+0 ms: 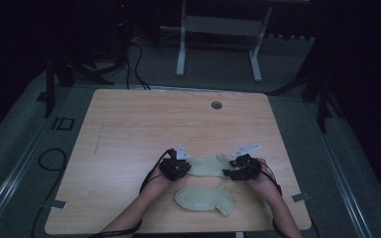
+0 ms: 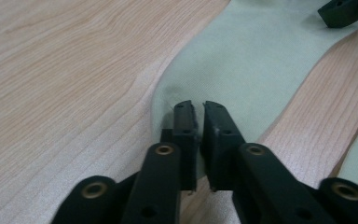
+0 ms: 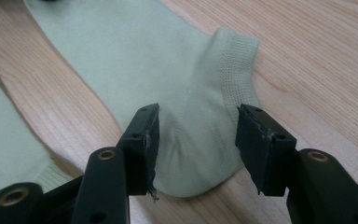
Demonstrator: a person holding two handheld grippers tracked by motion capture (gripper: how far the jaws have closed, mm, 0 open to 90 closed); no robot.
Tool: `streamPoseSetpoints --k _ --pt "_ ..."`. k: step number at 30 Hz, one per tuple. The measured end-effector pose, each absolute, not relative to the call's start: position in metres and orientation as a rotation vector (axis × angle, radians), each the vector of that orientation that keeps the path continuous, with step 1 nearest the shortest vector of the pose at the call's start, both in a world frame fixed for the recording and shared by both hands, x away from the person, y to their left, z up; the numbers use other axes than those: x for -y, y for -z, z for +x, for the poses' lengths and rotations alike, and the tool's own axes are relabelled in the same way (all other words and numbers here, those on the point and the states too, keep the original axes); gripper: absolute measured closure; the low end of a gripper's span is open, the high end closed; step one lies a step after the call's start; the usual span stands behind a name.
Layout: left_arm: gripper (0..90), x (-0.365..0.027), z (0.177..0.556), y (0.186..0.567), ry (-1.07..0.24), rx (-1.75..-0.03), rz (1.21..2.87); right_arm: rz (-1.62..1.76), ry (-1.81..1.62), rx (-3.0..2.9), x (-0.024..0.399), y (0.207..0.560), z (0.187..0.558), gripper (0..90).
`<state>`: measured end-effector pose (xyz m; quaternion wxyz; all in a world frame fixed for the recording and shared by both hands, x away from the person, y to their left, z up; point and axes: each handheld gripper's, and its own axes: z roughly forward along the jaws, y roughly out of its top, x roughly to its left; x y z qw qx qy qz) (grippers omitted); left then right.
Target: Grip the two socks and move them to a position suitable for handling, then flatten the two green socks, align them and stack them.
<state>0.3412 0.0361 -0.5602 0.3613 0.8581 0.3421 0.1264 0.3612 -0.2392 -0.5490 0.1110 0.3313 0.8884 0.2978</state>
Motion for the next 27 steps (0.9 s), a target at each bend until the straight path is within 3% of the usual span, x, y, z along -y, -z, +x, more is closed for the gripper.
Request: streamPoseSetpoints --k 2,4,6,7,11,27 --pt "74.4 -0.038 0.339 0.556 -0.283 -0.873 2.161 0.972 -0.879 -2.614 0.237 0.547 0.36 48.4" --pt "59.7 -0.039 0.337 0.549 -0.276 -0.853 2.149 0.985 -0.898 -2.599 0.236 0.542 0.36 46.1" --pt "54.6 -0.038 0.335 0.542 -0.285 -0.836 2.185 1.009 -0.909 -2.588 0.235 0.536 0.359 44.7" --pt "47.5 -0.038 0.334 0.54 -0.294 -0.839 2.199 1.007 -0.908 -2.583 0.234 0.533 0.358 44.8" --pt "39.0 -0.041 0.328 0.533 -0.274 -0.86 2.215 0.983 -0.945 -2.579 0.23 0.522 0.347 45.6" --pt "37.2 -0.048 0.29 0.527 -0.282 -0.832 2.243 1.053 -0.962 -2.571 0.243 0.519 0.309 48.8"
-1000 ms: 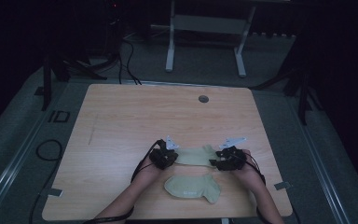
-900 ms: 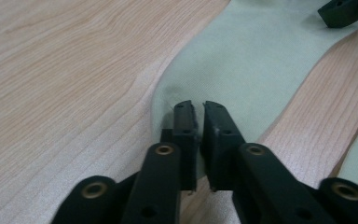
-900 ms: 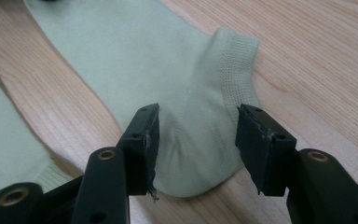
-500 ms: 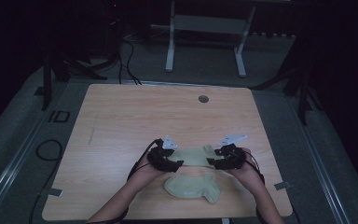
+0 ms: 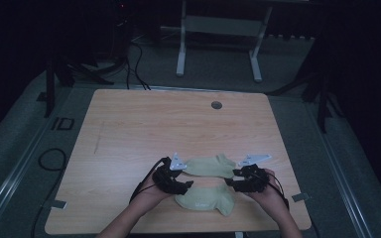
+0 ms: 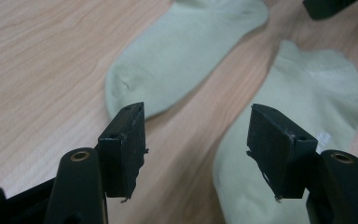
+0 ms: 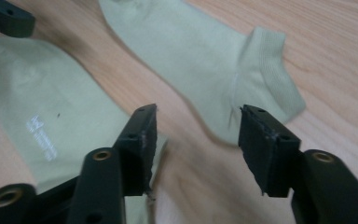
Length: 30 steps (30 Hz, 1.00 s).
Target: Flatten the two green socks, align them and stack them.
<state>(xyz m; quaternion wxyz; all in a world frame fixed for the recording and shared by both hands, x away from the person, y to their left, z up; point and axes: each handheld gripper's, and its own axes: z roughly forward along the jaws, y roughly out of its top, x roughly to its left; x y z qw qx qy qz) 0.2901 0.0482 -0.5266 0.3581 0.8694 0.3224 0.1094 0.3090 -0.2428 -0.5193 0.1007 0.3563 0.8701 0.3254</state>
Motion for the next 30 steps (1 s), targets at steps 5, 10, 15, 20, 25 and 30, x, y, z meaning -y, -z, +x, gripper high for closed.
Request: streamPoseSetpoints --k 5,10,15,20,25,30 --pt "37.2 -0.058 0.276 0.529 -0.281 -0.825 2.254 1.087 -0.984 -2.551 0.251 0.517 0.299 49.7" --pt "37.2 -0.07 0.266 0.536 -0.235 -0.863 2.244 1.116 -0.989 -2.558 0.254 0.52 0.288 53.4" --pt "37.4 -0.073 0.252 0.543 -0.271 -0.867 2.273 1.157 -0.962 -2.563 0.256 0.528 0.277 59.3" --pt "40.8 -0.072 0.246 0.55 -0.268 -0.885 2.281 1.164 -0.936 -2.599 0.252 0.539 0.266 59.4" --pt "48.5 -0.067 0.25 0.552 -0.232 -0.91 2.258 1.158 -0.894 -2.611 0.247 0.545 0.261 61.1" --pt "61.2 -0.062 0.252 0.557 -0.203 -0.909 2.278 1.118 -0.834 -2.608 0.241 0.548 0.257 62.9"
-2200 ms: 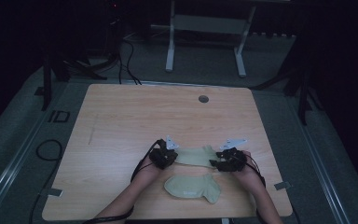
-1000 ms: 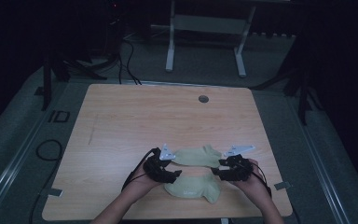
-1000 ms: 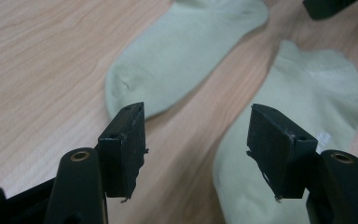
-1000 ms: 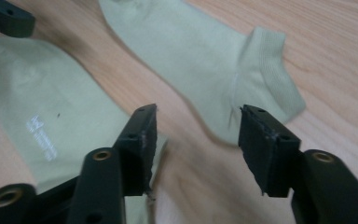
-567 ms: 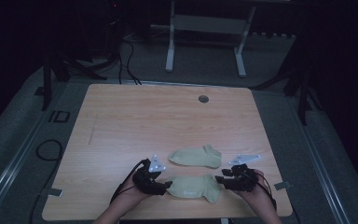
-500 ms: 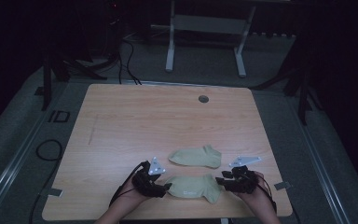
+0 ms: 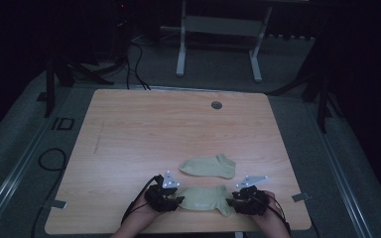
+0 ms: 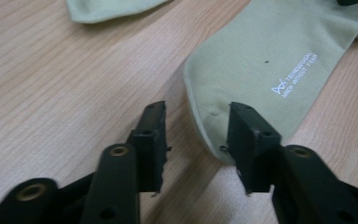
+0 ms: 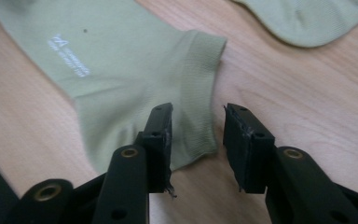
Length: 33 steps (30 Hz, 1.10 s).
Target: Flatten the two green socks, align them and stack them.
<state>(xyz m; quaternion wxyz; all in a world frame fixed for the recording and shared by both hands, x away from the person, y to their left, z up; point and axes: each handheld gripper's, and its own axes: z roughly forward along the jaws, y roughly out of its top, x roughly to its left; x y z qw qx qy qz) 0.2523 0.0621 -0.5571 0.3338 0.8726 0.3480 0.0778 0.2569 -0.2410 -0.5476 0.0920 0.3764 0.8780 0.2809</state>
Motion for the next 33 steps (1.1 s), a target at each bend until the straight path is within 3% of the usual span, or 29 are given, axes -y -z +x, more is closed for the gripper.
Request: streamPoseSetpoints --k 12,33 --pt "86.9 -0.064 0.253 0.558 -0.204 -0.932 2.267 1.08 -0.776 -2.582 0.232 0.547 0.252 83.4" --pt "87.9 -0.065 0.275 0.507 -0.274 -0.912 2.188 1.097 -0.958 -2.467 0.247 0.487 0.272 84.1"
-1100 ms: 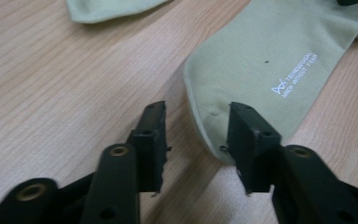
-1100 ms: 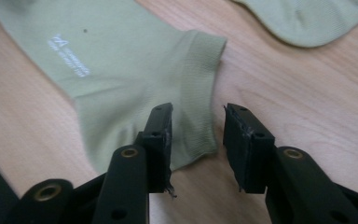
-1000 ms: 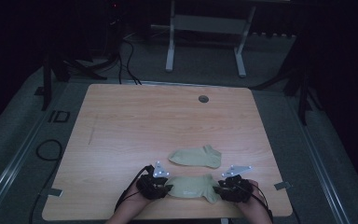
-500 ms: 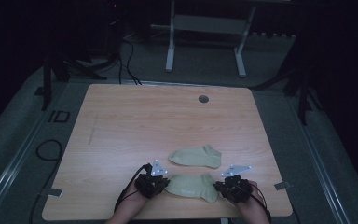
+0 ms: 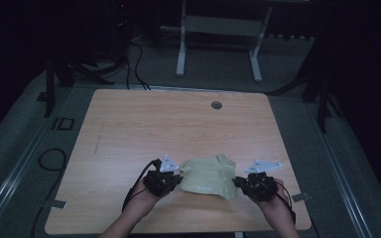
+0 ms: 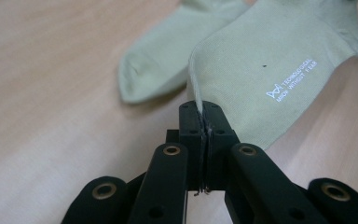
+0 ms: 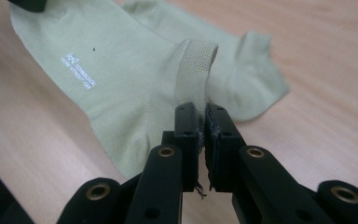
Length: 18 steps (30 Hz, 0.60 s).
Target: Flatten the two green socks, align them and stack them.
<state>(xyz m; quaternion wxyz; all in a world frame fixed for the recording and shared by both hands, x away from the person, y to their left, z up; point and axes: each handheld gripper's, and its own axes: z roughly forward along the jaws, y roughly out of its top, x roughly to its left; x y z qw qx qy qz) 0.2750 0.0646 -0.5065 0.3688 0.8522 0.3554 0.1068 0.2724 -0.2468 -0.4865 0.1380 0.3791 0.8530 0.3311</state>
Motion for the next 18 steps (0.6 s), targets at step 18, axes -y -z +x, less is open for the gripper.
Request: streamPoseSetpoints --k 18 --pt "87.6 -0.048 0.334 0.514 -0.322 -0.972 2.204 1.205 -0.921 -2.449 0.253 0.491 0.345 84.0"
